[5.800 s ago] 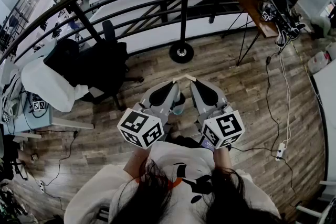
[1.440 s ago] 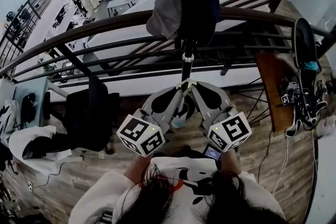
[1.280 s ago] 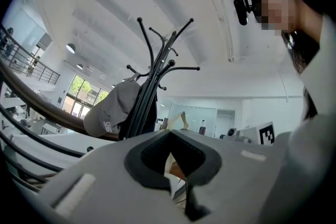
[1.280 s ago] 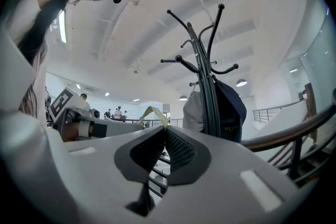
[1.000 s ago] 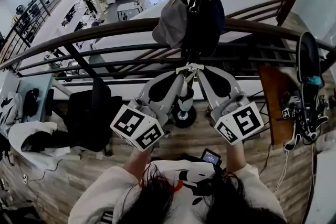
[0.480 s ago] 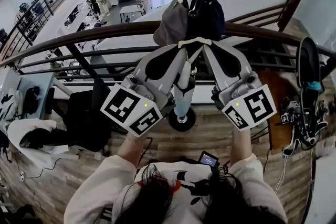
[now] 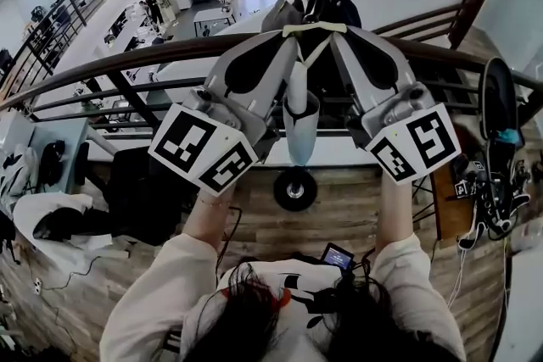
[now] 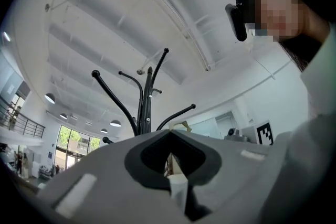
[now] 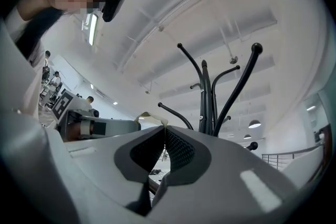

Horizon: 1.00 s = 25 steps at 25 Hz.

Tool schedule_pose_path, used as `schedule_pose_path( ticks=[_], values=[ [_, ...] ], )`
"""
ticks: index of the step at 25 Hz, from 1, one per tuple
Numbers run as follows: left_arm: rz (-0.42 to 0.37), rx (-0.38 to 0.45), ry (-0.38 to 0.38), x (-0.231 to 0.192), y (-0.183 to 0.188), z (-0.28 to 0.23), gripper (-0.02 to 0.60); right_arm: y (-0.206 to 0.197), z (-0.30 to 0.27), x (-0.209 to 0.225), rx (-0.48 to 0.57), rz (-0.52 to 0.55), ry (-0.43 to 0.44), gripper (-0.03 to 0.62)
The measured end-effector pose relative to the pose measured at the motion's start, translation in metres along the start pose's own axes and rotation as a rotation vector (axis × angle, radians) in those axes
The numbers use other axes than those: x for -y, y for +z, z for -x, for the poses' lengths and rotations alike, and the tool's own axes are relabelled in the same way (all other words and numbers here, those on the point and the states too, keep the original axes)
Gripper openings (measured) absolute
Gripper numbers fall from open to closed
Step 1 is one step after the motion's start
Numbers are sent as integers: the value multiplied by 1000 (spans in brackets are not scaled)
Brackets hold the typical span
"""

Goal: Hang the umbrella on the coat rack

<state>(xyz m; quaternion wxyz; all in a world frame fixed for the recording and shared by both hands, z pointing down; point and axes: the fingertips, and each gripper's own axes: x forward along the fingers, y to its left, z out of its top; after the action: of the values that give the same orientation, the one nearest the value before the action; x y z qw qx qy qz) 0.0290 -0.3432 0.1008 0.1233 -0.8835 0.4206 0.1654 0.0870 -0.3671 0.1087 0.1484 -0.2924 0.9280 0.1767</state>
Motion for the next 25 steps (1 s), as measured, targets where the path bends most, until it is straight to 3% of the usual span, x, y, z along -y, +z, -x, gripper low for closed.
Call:
schedule_pose_path(
  ticks=[8,25],
  values=[
    [-51,-18,17,-21,-1,-17,2,-7,-15,20,-38,32,-29,28],
    [-32,-135,21,-46,-52,-28,2,-60,-24,33,-153,8,-34,29]
  ],
)
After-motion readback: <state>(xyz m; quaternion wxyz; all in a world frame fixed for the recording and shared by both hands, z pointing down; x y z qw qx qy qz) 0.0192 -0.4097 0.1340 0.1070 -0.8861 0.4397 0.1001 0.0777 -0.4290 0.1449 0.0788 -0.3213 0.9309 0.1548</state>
